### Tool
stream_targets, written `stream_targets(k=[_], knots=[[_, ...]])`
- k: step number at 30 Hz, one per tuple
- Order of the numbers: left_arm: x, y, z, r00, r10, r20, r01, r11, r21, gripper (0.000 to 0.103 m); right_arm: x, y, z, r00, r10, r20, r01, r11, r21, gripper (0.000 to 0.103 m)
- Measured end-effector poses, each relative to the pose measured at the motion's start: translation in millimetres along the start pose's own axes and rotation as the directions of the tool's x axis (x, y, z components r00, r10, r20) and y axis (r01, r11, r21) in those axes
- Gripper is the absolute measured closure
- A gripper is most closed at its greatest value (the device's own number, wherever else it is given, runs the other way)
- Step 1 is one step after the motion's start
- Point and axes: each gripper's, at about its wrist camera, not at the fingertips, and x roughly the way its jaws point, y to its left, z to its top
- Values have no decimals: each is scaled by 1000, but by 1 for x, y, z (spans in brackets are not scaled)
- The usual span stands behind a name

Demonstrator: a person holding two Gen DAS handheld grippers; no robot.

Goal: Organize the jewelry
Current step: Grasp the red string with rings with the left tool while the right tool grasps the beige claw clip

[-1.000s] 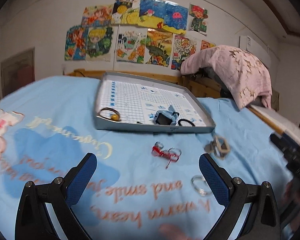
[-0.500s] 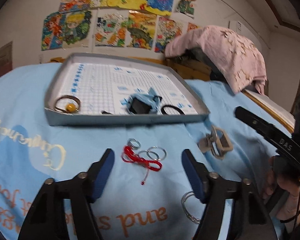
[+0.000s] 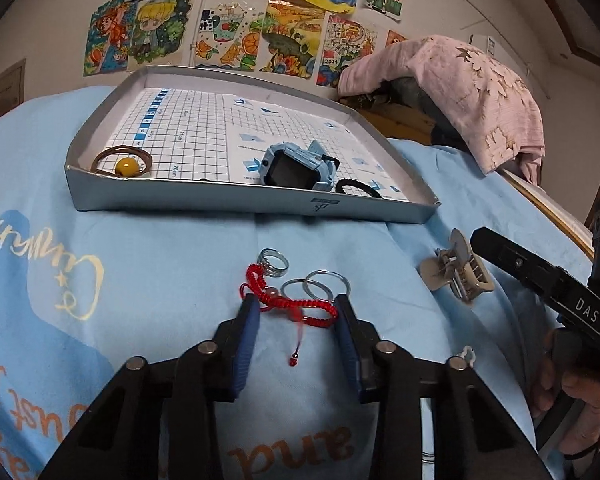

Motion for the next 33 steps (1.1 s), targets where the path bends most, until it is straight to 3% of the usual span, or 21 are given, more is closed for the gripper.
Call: stream_targets(k=[5,8,15,22,23,24,25,29,33], knots=[[-2,3,-1,1000,25,17,-25,1000,-17,80,4,-2,-2,1000,6,-26,-6,1000,15,29],[-5,9,-3,999,45,29,-44,998,-43,93,7,0,-3,999,11,-39,-11,1000,10,29],[-7,23,-7,998,47,46,-42,994,-104,97,4,4,-6,999,20,-46,-20,1000,6,30],[-7,16,-9,994,89,56,-85,994,-70,98,11,9,-8,997,-20,-78,17,999,-31,30],[-8,14,-9,993,102,58,-98,993,-62,98,12,10,-8,996,-27,-81,24,999,-38,32],[-8,11,-9,992,114,61,-111,993,-50,98,13,11,-9,996,-36,-80,33,998,-46,46],[-9,8,-9,990,124,61,-122,992,-37,98,14,11,-9,996,-48,-79,44,998,-51,53],[-11,2,-9,987,151,60,-151,989,-2,98,14,8,-10,996,-44,-73,41,998,-41,53],[-20,-5,3,989,134,55,-136,990,46,98,9,9,-9,999,-2,-39,1,999,-38,53]])
